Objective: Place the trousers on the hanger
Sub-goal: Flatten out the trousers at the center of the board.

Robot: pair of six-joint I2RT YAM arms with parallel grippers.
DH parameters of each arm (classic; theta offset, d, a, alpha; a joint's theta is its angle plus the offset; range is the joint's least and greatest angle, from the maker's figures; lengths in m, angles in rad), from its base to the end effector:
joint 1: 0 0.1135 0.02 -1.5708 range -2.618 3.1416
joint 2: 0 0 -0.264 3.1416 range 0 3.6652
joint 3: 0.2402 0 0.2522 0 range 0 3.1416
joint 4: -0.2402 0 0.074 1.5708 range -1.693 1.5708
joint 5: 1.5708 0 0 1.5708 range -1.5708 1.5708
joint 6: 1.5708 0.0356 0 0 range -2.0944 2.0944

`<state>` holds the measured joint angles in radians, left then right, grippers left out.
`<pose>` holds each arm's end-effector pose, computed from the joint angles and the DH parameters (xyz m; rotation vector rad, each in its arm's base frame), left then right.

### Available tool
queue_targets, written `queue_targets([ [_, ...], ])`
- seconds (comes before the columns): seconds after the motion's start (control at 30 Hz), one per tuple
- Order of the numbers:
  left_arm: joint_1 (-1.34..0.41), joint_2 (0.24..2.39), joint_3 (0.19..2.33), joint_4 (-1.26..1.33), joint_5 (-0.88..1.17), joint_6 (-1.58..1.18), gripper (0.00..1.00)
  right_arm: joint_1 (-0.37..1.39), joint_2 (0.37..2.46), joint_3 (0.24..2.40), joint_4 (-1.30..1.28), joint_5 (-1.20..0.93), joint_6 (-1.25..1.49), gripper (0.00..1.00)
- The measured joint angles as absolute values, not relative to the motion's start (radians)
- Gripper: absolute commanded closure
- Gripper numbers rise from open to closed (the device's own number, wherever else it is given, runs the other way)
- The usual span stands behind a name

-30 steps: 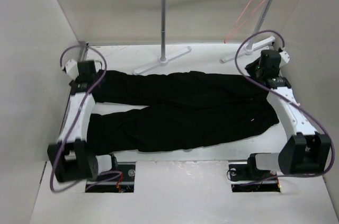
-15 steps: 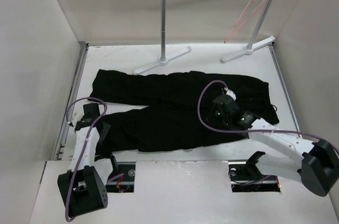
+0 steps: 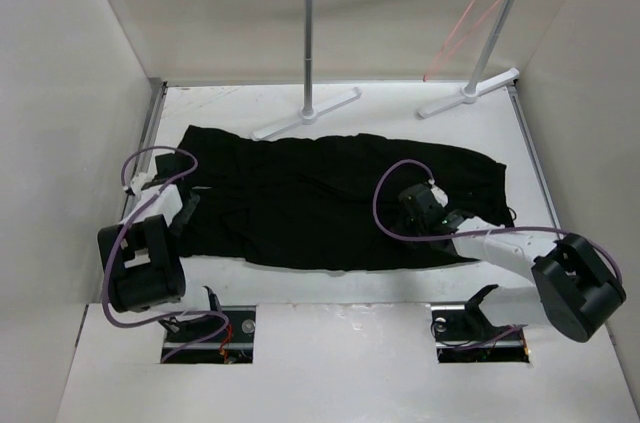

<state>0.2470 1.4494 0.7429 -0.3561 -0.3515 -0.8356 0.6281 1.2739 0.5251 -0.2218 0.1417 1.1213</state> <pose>0.2545 0.0768 0.1683 -1.4133 2.1228 0.2410 0.1848 0.1280 0.1530 0.6918 2.5138 0.5003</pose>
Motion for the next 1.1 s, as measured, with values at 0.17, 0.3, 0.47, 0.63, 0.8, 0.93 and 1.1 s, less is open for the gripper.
queue_targets([
  [0.17, 0.242, 1.334, 0.757, -0.373, -0.351, -0.797, 0.39, 0.614, 1.304, 0.559, -0.217, 0.143, 1.119, 0.54],
  [0.3, 0.268, 1.084, 0.747, -0.439, -0.347, -0.785, 0.42, 0.617, 1.253, 0.577, -0.239, 0.154, 1.095, 0.4],
  [0.47, 0.379, 0.849, 0.612, -0.531, -0.319, -0.802, 0.44, 0.631, 1.1, 0.587, -0.255, 0.161, 1.049, 0.34],
  [0.63, 0.459, 0.886, 0.509, -0.606, -0.265, -0.836, 0.43, 0.635, 1.003, 0.588, -0.276, 0.144, 1.002, 0.34],
  [0.8, 0.55, 0.955, 0.488, -0.558, -0.231, -0.868, 0.43, 0.633, 0.888, 0.553, -0.297, 0.105, 0.974, 0.3],
  [0.93, 0.585, 0.994, 0.464, -0.5, -0.23, -0.879, 0.49, 0.613, 0.817, 0.512, -0.329, 0.082, 0.96, 0.31],
  [1.1, 0.627, 1.063, 0.46, -0.384, -0.229, -0.883, 0.69, 0.538, 0.715, 0.472, -0.406, 0.073, 0.953, 0.34],
])
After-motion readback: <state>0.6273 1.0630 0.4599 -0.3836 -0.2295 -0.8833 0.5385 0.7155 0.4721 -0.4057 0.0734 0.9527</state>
